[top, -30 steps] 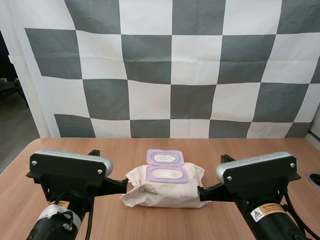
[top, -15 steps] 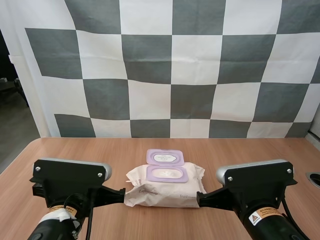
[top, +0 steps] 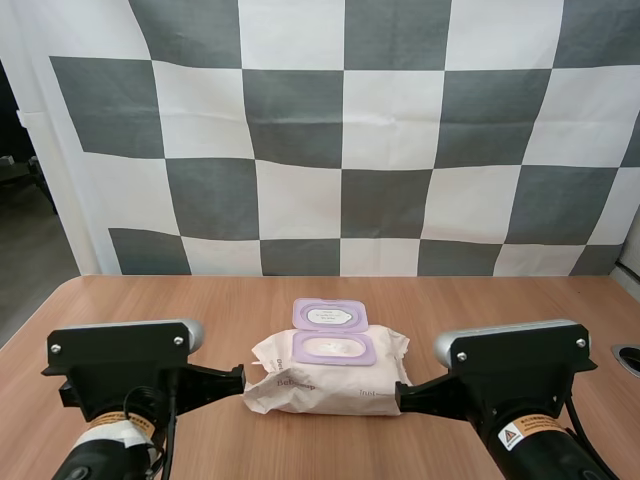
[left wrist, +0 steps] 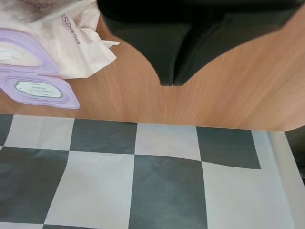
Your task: Open the wet wipes lid
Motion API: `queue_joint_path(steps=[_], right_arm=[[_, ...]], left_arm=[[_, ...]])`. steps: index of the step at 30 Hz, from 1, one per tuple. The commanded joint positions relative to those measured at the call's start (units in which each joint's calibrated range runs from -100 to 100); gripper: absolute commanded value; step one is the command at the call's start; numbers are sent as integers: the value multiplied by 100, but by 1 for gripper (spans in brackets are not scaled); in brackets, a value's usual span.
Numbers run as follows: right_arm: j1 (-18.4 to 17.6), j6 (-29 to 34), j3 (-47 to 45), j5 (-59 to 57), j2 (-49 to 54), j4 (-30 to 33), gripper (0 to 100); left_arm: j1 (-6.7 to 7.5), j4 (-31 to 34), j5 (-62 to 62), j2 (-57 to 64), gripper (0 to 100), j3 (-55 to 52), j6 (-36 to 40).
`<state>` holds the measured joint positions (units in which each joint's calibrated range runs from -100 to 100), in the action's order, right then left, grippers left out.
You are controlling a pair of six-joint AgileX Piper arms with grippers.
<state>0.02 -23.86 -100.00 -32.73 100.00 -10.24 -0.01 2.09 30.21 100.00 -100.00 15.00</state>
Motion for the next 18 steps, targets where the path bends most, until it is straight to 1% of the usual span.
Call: queue_joint_path(steps=[1,6,11,18], right_arm=[[18,4,0,6,0,-6,0],[58,4,0,23,0,-16,0],[58,4,0,23,0,-16,0],[58,13,0,59,0,-16,0]], left_arm=[[32,118,4,0,0,0,9],[42,181,4,0,0,0,60],[42,630,21,0,0,0,587],[35,630,-109,0,0,0,557]])
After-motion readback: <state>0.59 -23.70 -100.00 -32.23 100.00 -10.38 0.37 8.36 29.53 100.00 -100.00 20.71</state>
